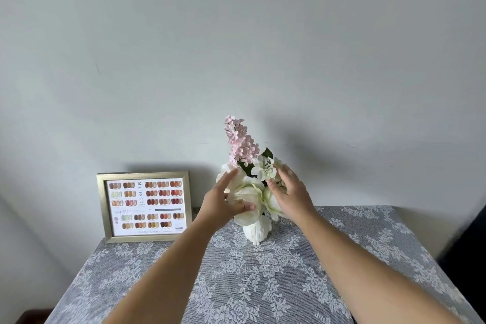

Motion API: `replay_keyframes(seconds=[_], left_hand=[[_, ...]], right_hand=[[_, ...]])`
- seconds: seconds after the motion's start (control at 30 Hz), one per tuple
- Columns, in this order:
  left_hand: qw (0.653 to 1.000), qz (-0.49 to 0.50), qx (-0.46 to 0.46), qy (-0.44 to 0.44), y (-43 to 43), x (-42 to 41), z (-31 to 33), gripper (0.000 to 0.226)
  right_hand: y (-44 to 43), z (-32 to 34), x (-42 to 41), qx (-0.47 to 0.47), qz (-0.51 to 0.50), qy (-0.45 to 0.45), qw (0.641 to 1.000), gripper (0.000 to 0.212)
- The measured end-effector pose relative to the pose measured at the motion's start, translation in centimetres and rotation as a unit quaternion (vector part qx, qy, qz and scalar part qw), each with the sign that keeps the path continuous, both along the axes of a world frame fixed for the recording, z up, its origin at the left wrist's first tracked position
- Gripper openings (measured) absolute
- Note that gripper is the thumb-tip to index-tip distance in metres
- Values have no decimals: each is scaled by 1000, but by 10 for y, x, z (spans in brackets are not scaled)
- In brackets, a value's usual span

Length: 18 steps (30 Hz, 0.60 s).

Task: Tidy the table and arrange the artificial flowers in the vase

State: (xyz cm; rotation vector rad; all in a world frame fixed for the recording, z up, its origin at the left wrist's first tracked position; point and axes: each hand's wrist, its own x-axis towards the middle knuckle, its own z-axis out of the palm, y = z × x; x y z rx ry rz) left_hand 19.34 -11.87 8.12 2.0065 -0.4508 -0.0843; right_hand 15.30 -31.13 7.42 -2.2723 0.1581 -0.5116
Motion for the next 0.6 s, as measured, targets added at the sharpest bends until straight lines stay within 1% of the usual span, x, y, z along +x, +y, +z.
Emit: replay_keyframes(seconds=[0.13, 0.23, 0.3, 0.37, 0.43, 0.5, 0.6], left_hand=[[999, 2, 30, -24, 3, 0, 4, 107], [997, 22, 58, -51, 8, -1, 5, 114], [994, 35, 74, -65, 13, -2, 3, 118], [995, 34, 68, -63, 18, -3, -1, 118], [997, 25, 55, -56, 20, -7, -7, 115], [998, 15, 38, -57, 19, -11, -10, 110], [997, 9, 32, -62, 15, -10, -13, 104]], right_hand=[[-5, 4, -6, 2, -17, -1, 1000, 57], [-9, 7, -11, -9, -46, -14, 999, 59], [-10, 6, -15, 13, -57, -33, 998, 60], [-6, 2, -22, 45, -60, -51, 996, 61], [1, -6, -26, 63, -59, -48, 995, 61], [9, -12, -29, 63, -52, -33, 996, 61], [16, -17, -27, 66, -45, -36, 996, 64]])
